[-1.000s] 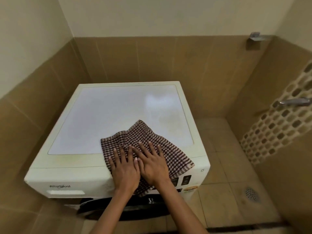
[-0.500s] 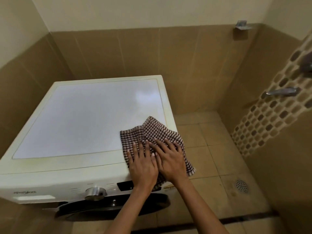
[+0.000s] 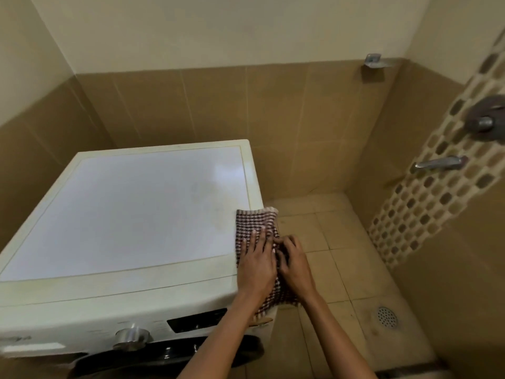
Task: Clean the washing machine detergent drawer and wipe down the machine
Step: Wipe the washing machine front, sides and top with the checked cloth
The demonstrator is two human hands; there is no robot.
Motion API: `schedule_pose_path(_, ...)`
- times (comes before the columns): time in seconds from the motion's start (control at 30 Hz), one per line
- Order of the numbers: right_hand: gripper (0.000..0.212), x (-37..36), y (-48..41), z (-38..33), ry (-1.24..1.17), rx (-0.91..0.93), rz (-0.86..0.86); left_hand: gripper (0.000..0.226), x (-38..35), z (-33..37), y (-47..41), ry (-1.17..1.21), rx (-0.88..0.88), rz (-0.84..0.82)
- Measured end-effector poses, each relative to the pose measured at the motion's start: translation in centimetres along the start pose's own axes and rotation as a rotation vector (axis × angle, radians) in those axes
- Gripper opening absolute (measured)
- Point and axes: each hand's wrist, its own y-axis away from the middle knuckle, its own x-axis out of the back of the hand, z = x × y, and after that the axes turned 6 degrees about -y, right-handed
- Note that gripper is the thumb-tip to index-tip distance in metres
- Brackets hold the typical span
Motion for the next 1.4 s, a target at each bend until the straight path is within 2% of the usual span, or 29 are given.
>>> schedule_pose_path(0.13,0.013,2.3,-0.4,1.9,-0.042,-0.182,0.086,0.039,-0.8,1.9,-3.1,-0.006,-0.168,-0.048)
schedule_pose_path(0.23,0.019,5.1,0.1,1.1,-0.363,-0.305,0.182,0.023,0.2,3.7,-4.0,0.203,-0.178,-0.023)
schedule_pose_path(0.3,0.023,7.4,0.1,0.3,-0.646,-0.431,0.242,0.021,1.8,5.2,-4.2,0.427,-0.151,-0.04)
schedule_pose_path(0.37,0.018,9.6,-0.3,-0.4,-0.809,-0.579,0.318,0.023,4.0,6.4,-4.5,0.573,-0.17,-0.041)
schedule_pose_path(0.4,0.022,10.9,-0.7,-1.1,-0.809,-0.649,0.323,0.023,5.2,6.9,-4.8,0.589,-0.205,-0.03)
schedule_pose_path(0.47,0.041,13.5,-1.2,-3.0,-0.756,-0.774,0.225,0.022,8.0,8.0,-5.6,0.582,-0.275,-0.001)
schedule_pose_path(0.53,0.052,15.1,-1.6,-5.3,-0.812,-0.83,0.11,0.024,11.1,9.0,-6.6,0.585,-0.332,0.019)
schedule_pose_path(0.63,0.078,17.4,-2.4,-7.9,-0.968,-0.824,0.047,0.026,16.2,10.3,-7.9,0.573,-0.419,0.053)
schedule_pose_path(0.7,0.08,18.7,-3.1,-10.2,-1.054,-0.765,0.058,0.029,19.4,10.6,-8.8,0.572,-0.434,0.103)
schedule_pose_path(0.83,0.068,21.0,-4.4,-15.3,-1.132,-0.611,0.08,0.032,25.0,10.2,-10.5,0.529,-0.459,0.14)
schedule_pose_path(0.93,0.044,22.4,-5.4,-18.8,-1.106,-0.503,0.098,0.026,28.1,9.2,-12.3,0.458,-0.54,0.113)
schedule_pose_path(1.03,0.033,23.3,-6.3,-22.0,-0.812,-0.494,0.165,0.026,30.6,8.0,-13.8,0.372,-0.594,0.1)
schedule_pose_path(1.13,0.026,24.1,-7.2,-25.2,-0.577,-0.472,0.351,0.036,32.6,6.6,-15.1,0.286,-0.672,0.094)
schedule_pose_path(1.23,0.033,24.8,-8.2,-27.5,-0.67,-0.442,0.506,0.059,33.8,5.3,-16.4,0.175,-0.672,-0.004)
schedule_pose_path(1.3,0.024,24.7,-8.7,-28.7,-0.811,-0.466,0.488,0.069,34.2,4.9,-17.3,0.07,-0.657,-0.035)
schedule_pose_path(1.4,0.016,24.8,-9.4,-29.1,-0.928,-0.534,0.437,0.071,34.3,4.5,-18.5,0.006,-0.585,-0.015)
